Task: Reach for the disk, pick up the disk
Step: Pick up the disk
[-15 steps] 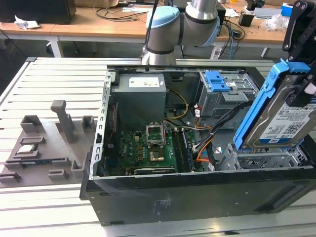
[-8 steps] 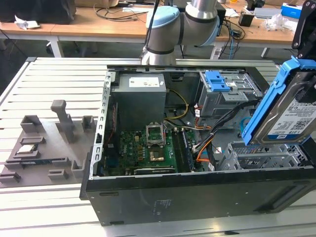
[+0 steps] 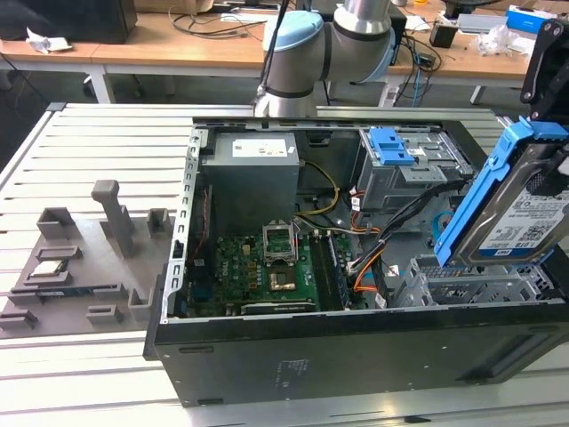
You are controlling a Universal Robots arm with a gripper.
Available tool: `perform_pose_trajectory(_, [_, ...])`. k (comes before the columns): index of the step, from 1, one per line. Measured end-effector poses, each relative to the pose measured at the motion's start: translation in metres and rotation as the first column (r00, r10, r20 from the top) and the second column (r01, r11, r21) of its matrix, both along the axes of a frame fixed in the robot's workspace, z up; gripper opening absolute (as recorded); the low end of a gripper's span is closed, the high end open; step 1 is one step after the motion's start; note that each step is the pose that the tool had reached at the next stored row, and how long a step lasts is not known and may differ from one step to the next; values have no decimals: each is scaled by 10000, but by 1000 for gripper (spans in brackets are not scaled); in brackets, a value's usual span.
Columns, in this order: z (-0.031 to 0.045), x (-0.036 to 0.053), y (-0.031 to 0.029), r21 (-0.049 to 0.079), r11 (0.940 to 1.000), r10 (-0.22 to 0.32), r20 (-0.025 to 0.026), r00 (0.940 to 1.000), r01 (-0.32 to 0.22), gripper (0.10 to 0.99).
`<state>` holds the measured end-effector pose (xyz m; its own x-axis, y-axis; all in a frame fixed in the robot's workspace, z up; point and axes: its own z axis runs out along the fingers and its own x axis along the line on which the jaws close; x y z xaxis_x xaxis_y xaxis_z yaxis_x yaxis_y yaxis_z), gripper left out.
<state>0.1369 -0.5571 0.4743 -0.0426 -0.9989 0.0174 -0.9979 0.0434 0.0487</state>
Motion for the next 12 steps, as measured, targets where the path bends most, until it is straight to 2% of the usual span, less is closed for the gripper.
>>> perform_pose_trajectory(5, [-76,0,0,0,10000,0,-4,10000,0,365])
perform_pose_trajectory(12, [-88,1,0,0,10000,0,-5,10000,0,365])
